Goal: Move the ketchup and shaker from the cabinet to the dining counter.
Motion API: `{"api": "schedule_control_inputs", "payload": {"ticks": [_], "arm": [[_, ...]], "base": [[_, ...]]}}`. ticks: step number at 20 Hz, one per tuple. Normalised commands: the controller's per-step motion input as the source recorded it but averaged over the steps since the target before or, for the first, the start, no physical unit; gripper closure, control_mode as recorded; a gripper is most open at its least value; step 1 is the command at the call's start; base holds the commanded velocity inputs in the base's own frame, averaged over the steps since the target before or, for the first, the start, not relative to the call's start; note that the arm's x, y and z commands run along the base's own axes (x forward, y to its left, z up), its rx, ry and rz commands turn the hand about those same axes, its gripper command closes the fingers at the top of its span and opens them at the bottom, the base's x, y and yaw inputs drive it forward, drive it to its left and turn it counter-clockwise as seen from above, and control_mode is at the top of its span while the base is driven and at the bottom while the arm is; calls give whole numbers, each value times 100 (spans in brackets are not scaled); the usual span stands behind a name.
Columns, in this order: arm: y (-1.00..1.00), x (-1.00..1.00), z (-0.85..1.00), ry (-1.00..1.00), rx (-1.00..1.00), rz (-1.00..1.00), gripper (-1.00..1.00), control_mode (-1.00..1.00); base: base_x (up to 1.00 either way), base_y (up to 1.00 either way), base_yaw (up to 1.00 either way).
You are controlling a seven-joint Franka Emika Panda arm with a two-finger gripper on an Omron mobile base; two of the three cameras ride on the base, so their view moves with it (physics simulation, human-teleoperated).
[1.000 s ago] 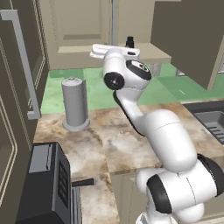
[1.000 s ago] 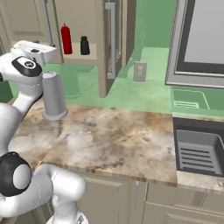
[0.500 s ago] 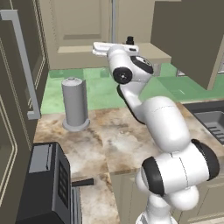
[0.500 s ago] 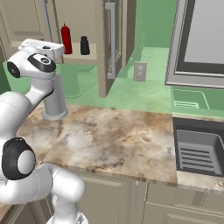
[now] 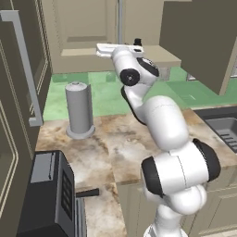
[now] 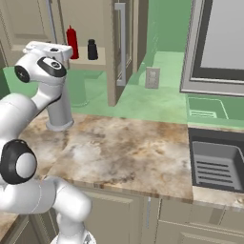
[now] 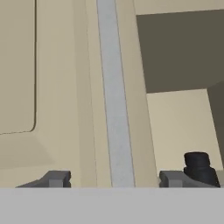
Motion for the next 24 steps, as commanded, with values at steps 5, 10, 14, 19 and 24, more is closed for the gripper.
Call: {"api": "schedule_control_inputs", "payload": {"ticks": [5, 10, 14, 19, 24], "arm": [[16, 33, -1, 0, 0, 2, 100, -100], [10, 28, 0, 0, 0, 4, 100, -100], [0, 19, 0, 0, 0, 5, 100, -100], [6, 1, 0, 1, -1, -4, 100, -100], [14, 2, 6, 4, -2, -10, 100, -100]], "base": [[0, 0, 0], [0, 0, 0], [0, 0, 0], [0, 0, 0], [0, 0, 0]]}}
